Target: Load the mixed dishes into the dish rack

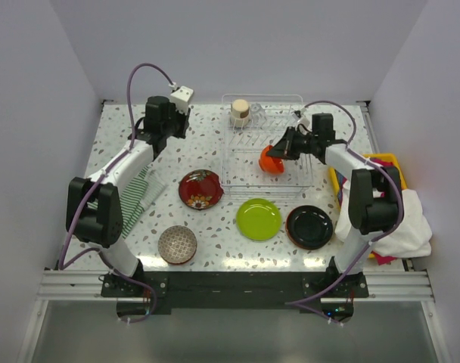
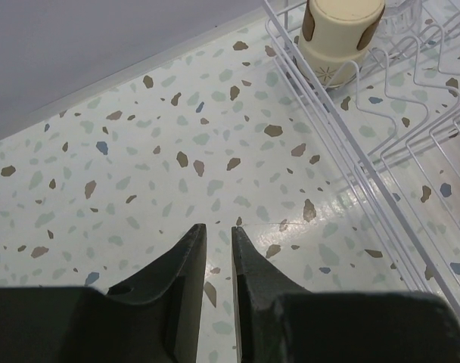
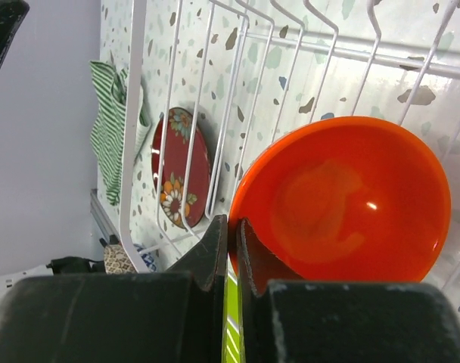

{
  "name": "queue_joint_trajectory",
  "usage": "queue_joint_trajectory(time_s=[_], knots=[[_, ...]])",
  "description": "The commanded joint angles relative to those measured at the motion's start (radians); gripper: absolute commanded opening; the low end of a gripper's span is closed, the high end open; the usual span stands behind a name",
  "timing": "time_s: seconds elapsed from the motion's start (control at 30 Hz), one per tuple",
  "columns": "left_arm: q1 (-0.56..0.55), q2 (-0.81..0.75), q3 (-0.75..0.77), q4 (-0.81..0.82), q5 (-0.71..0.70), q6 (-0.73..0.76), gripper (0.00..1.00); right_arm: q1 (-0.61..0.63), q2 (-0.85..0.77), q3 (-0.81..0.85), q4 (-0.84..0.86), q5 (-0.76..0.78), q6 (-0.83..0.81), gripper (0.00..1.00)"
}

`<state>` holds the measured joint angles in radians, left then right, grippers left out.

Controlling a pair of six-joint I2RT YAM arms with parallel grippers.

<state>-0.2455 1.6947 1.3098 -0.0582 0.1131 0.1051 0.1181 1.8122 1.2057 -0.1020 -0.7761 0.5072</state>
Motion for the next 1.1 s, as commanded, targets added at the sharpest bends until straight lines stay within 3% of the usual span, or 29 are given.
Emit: queue_joint_trajectory(time_s=[0.0,0.1,0.33,0.53,0.83,1.07], knots=[[-0.005,0.002,-0.012,0.072,0.017,-0.012,0.25,0.002,-0.020,0.017,-0.070,0.018,-0.030,0.00],[-0.005,0.000,-0.012,0.072,0.017,-0.008,0.25,0.002,-0.034,0.014,-0.027,-0.063,0.039,0.00],[-0.005,-0.001,-0.012,0.060,0.020,-0.008,0.25,0.014,-0.021,-0.109,0.547,-0.140,0.465,0.00],[-0.005,-0.003,-0.011,0.015,0.016,0.008,0.25,0.031,0.056,-0.150,0.787,-0.143,0.654,0.00],[-0.012,-0.006,-0.006,-0.014,-0.001,0.024,0.25,0.034,0.150,-0.189,0.962,-0.141,0.797,0.00],[-0.023,0.002,0.016,-0.028,-0.012,0.034,0.25,0.034,0.174,-0.218,0.947,-0.152,0.795,0.00]])
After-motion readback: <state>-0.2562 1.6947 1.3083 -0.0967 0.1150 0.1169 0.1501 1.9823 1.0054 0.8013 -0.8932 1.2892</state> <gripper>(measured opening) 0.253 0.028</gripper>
